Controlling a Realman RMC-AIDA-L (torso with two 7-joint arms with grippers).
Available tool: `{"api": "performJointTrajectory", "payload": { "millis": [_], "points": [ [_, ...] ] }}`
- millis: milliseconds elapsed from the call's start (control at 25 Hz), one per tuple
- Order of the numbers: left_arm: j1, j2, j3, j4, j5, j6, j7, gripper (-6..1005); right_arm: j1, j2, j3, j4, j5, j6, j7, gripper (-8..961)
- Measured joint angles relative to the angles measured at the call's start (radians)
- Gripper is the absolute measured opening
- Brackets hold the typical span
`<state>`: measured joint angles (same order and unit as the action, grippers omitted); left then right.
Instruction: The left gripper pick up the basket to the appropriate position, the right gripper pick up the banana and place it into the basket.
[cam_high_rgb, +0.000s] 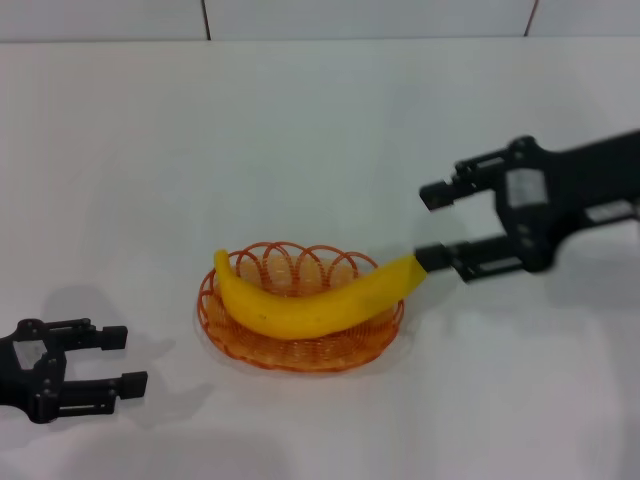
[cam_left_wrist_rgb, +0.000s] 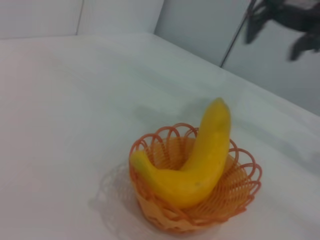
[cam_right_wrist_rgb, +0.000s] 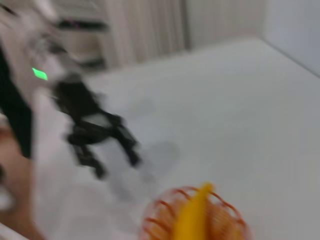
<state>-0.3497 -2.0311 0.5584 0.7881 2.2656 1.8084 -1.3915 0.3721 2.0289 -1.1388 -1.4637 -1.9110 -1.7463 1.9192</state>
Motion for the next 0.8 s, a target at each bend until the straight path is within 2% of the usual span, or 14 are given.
{"api": "performJointTrajectory", "payload": {
  "millis": [160,240,280,320,360,560,800],
  "points": [
    [-0.002,0.0,0.0,0.0,0.003,-0.005,0.001,757,-0.009,-0.002,0.116,0.17,0.059,-0.108,-0.263,655],
    [-0.004,0.0,0.0,0.0,0.003,-0.005,0.001,757,-0.005,-0.005,0.137,0.254,0.022,-0.094,-0.376,654],
    [-0.004,0.0,0.0,0.0,0.003,-0.005,0.001,757,0.01,-0.01,0.17,0.354,-0.041,-0.053,-0.477,654],
    [-0.007,0.0,0.0,0.0,0.003,-0.005,0.001,757,0.02,-0.014,0.189,0.398,-0.066,-0.034,-0.52,654],
    [-0.009,0.0,0.0,0.0,0.002,-0.005,0.002,757,0.02,-0.014,0.189,0.398,-0.066,-0.034,-0.52,653],
    [-0.019,0.0,0.0,0.0,0.004,-0.005,0.0,757,0.062,-0.046,0.253,0.593,-0.114,-0.002,-0.693,652],
    [-0.019,-0.001,0.0,0.0,0.003,-0.005,0.002,757,0.071,-0.057,0.259,0.651,-0.134,-0.002,-0.753,654]
  ]
}}
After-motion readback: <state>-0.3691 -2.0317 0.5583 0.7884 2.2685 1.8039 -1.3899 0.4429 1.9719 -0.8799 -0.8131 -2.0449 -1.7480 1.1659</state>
